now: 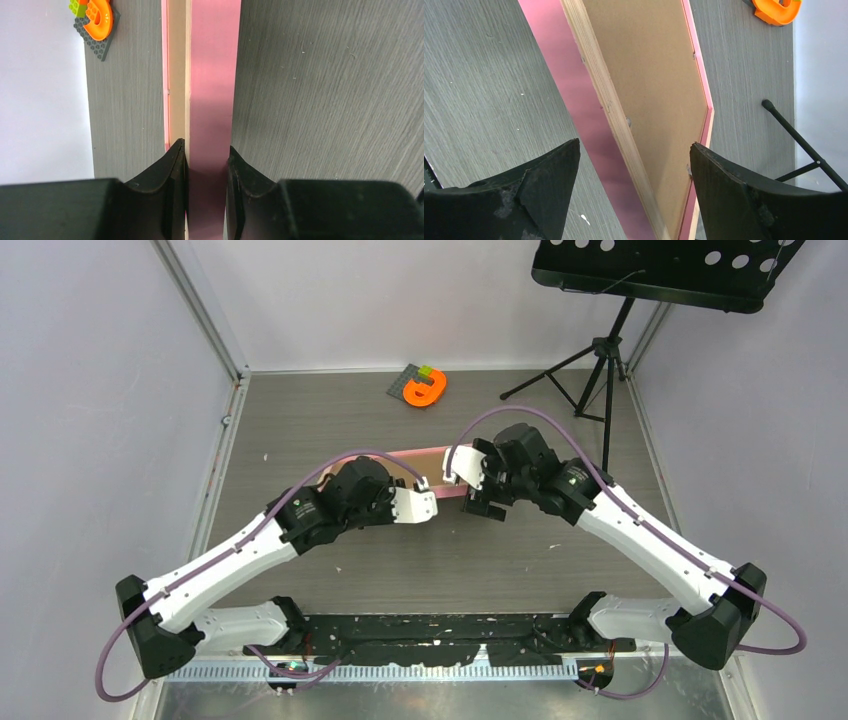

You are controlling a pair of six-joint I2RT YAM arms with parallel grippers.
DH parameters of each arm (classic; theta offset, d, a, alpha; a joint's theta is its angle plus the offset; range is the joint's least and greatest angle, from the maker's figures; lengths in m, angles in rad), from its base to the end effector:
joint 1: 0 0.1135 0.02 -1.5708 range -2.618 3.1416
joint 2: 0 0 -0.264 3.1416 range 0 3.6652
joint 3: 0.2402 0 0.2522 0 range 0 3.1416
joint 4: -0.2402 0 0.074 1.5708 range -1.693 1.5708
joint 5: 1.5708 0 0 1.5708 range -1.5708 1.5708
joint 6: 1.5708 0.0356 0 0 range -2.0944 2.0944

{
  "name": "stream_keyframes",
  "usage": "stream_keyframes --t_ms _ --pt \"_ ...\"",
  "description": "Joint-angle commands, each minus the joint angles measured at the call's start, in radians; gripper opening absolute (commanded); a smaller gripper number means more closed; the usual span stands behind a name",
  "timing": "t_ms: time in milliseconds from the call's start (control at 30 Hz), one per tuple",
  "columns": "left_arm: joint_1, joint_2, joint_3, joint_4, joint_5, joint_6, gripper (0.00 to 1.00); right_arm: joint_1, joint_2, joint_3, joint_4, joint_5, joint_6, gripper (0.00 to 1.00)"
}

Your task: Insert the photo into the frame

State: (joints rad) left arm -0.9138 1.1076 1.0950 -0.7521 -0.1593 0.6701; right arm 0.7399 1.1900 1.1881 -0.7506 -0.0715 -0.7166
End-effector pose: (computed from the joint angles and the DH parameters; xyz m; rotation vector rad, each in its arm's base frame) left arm 0.1428 -0.1759 0.3310 1.5978 1.6880 0.0636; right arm 0.1806 0.1683 0.3433 -1.5727 1.7094 0.0948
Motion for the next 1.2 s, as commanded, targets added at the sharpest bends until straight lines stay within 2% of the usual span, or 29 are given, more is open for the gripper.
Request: stream_keyframes --t_ms 0,400,467,567,667,800,833,900,967,1033,1100,1167 --pt "0.015 -0.056 0.036 0.026 0.061 -0.016 0.00 0.012 -0.028 -0.030 0.108 -0.013 -0.039 0.86" --pt "0.038 -0.068 0.042 0.006 0.117 -0.035 0.00 0.037 -0.017 -0.075 0.187 -0.009 -0.059 0.79" --pt "0.040 -0.067 0.042 0.007 0.118 -0.037 0.00 0.045 -0.009 -0.073 0.191 -0.004 -0.062 0.72" --pt "0.045 -0.070 0.041 0.007 0.121 -0.038 0.00 0.055 0.001 -0.064 0.191 0.000 -0.065 0.54" --pt "0.050 -0.075 0.040 0.013 0.123 -0.042 0.00 0.060 0.004 -0.054 0.182 0.002 -0.069 0.41" --pt "0.057 -0.077 0.047 0.015 0.124 -0.046 0.00 0.063 0.003 -0.032 0.157 0.001 -0.069 0.20" --pt "0.059 -0.078 0.047 0.019 0.121 -0.046 0.03 0.066 0.003 -0.024 0.150 0.001 -0.070 0.12" --pt "0.066 -0.084 0.041 0.040 0.113 -0.049 0.30 0.066 0.000 -0.016 0.143 0.001 -0.070 0.06" --pt "0.071 -0.091 0.032 0.065 0.097 -0.051 0.61 0.067 -0.004 -0.007 0.134 -0.002 -0.071 0.06" --pt "0.075 -0.097 0.030 0.088 0.076 -0.053 0.80 0.068 -0.006 0.003 0.123 -0.006 -0.072 0.06" --pt "0.084 -0.106 0.033 0.105 0.055 -0.055 0.96 0.068 -0.007 0.016 0.107 -0.010 -0.071 0.06" --pt "0.101 -0.116 0.043 0.109 0.050 -0.055 1.00 0.069 -0.007 0.033 0.087 -0.017 -0.066 0.06"
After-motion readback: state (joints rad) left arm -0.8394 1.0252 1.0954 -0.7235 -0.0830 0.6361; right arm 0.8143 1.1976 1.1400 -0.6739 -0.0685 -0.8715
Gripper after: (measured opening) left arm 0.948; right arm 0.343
